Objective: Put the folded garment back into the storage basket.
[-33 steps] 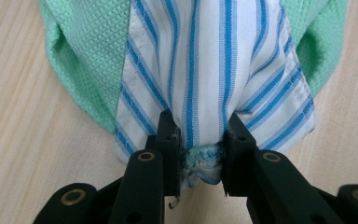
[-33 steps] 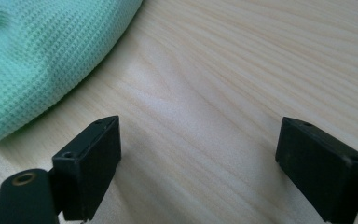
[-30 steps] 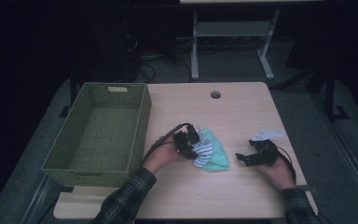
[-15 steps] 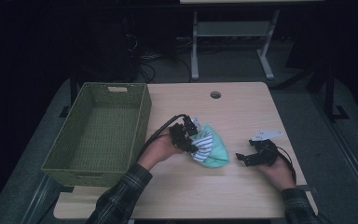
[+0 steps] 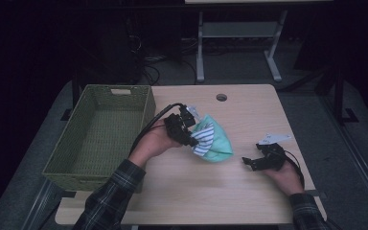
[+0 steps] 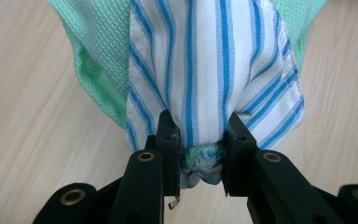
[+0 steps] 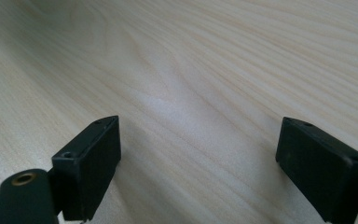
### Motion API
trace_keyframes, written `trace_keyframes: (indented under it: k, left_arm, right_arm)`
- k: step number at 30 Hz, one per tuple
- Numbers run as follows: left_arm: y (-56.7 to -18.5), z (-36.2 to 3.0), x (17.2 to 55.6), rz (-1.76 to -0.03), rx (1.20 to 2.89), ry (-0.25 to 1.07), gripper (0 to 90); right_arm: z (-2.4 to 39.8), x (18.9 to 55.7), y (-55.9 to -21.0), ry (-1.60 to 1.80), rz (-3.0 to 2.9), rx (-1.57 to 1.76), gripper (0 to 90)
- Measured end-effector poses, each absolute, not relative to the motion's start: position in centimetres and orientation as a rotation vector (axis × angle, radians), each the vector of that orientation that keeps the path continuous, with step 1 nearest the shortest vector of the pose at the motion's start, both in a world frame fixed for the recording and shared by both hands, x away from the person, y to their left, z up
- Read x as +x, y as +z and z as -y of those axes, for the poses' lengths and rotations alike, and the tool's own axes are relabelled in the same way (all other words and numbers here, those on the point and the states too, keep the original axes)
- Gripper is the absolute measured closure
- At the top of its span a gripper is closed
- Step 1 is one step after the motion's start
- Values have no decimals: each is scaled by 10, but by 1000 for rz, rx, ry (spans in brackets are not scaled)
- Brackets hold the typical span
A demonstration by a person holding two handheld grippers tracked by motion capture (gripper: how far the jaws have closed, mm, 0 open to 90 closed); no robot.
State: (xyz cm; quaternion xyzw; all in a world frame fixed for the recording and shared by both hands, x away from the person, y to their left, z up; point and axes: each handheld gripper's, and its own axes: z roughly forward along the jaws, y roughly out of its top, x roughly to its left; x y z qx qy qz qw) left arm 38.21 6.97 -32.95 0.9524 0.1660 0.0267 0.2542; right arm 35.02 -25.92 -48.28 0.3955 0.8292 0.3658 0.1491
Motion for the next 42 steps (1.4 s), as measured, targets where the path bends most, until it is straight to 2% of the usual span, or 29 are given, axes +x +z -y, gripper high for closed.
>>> trace_keyframes:
  k: [15,42]
  left_arm:
    - [-296,-104,381,-510,2565,123,716]
    - [-263,-209,377,-770,2480,282,714]
  right_arm:
    - [259,350,-483,1051,-2378,1145,135]
    - [259,351,-483,1039,-2368,1164,116]
